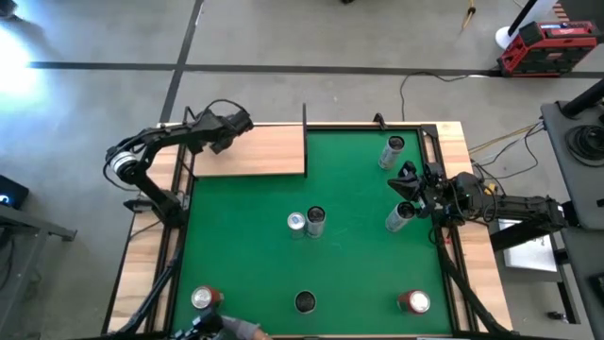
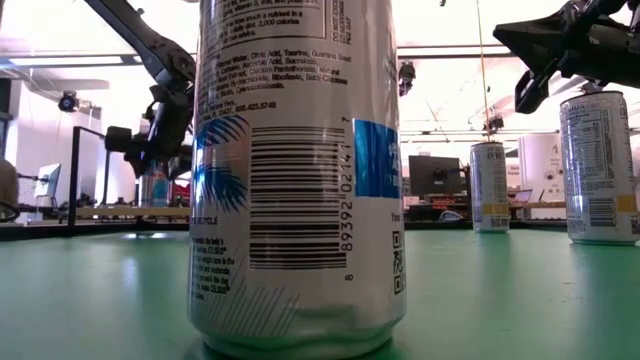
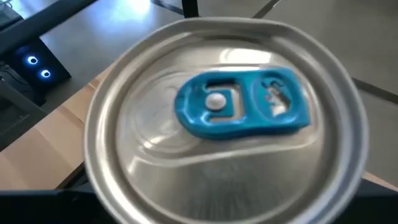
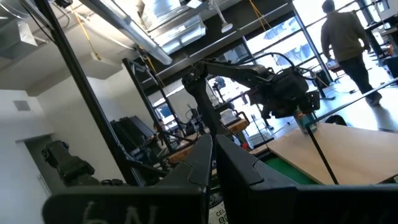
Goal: Place canned beverage on shelf
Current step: Put the left blue soda can on the shelf, then put the left red soda can on the shelf
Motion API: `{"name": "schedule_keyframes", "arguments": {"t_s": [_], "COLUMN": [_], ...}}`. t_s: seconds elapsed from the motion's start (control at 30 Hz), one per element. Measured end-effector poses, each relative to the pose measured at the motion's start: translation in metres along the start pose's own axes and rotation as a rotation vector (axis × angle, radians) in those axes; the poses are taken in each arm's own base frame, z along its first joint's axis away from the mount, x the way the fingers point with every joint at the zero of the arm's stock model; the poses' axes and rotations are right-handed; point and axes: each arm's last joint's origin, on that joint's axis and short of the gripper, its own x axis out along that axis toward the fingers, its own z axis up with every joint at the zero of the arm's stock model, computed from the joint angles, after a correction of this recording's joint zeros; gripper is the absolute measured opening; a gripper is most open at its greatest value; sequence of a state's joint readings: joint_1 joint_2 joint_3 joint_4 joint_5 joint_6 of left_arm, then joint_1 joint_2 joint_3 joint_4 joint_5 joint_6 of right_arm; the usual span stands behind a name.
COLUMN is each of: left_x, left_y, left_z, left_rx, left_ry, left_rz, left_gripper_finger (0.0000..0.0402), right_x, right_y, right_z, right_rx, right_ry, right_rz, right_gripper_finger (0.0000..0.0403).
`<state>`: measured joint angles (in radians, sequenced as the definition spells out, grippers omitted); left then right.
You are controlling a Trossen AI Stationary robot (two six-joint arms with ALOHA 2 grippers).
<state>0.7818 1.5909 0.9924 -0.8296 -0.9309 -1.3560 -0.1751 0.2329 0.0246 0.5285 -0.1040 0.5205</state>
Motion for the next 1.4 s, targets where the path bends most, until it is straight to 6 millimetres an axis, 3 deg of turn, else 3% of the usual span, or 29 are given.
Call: {"name": "schedule_keyframes", "arguments": {"t_s": [0.23, 0.63, 0.93, 1.1, 1.4], "left_x": [-0.002, -0.010, -0.033, -0.048, -0.097], "left_y": [-0.001, 0.005, 0.022, 0.028, 0.035], "left_z": [0.001, 0.001, 0.006, 0.000, -0.030], "left_rx": [0.004, 0.020, 0.050, 0.118, 0.269], "left_ry": [0.013, 0.190, 0.524, 0.752, 0.794], "left_rz": [-0.007, -0.043, -0.150, -0.208, -0.328], "left_gripper_finger": [0.0291, 0.0395, 0.0389, 0.0389, 0.0388], "right_x": [0.000, 0.000, 0.000, 0.000, 0.000], "right_y": [0.000, 0.000, 0.000, 0.000, 0.000], "right_z": [0.000, 0.000, 0.000, 0.000, 0.000], "right_rx": [0.000, 0.000, 0.000, 0.000, 0.000], "right_ry": [0.000, 0.000, 0.000, 0.000, 0.000], "right_rz": [0.000, 0.000, 0.000, 0.000, 0.000], "right_gripper_finger": [0.0013, 0.0013, 0.0013, 0.0013, 0.0013]}}
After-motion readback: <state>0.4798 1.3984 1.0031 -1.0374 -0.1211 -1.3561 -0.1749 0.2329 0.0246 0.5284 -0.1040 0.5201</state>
